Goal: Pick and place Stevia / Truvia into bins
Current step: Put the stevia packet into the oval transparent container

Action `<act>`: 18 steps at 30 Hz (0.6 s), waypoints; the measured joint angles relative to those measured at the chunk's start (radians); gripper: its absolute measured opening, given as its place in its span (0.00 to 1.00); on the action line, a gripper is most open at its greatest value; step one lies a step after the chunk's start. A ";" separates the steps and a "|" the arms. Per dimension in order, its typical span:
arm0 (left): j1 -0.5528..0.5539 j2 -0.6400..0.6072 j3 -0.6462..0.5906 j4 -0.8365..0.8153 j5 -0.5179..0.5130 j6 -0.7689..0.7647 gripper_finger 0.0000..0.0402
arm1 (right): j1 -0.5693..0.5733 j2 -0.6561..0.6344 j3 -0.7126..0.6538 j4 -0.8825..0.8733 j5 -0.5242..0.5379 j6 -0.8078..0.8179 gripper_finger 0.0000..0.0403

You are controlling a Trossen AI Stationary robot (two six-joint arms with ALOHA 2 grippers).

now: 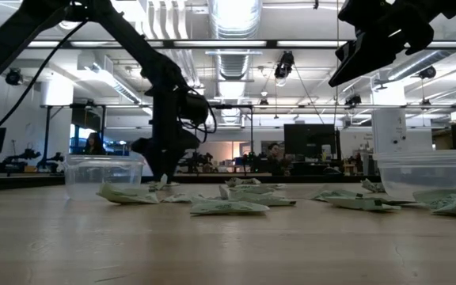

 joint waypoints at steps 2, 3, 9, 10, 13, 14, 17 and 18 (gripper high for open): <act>-0.014 0.000 -0.001 -0.007 0.019 0.000 0.34 | 0.000 0.000 0.000 0.000 0.000 0.000 0.17; -0.023 0.000 -0.001 -0.009 0.023 0.000 0.34 | 0.000 0.000 0.000 -0.001 0.000 0.000 0.17; -0.102 -0.008 -0.001 -0.058 0.028 0.041 0.34 | 0.000 0.000 0.000 -0.005 0.000 -0.001 0.17; -0.116 -0.014 -0.002 -0.062 0.028 0.060 0.34 | 0.000 0.000 0.000 -0.005 0.000 -0.003 0.17; -0.156 -0.047 -0.001 -0.065 0.018 0.145 0.34 | 0.000 0.000 0.000 -0.005 0.000 -0.003 0.17; -0.168 -0.059 0.003 -0.067 0.008 0.184 0.34 | 0.000 0.000 0.000 -0.005 0.000 -0.003 0.17; -0.193 -0.107 0.002 -0.084 -0.033 0.350 0.34 | 0.000 0.000 0.000 -0.005 0.000 -0.002 0.17; -0.197 -0.125 0.000 -0.086 -0.040 0.432 0.34 | 0.000 0.000 0.000 -0.005 0.000 0.001 0.17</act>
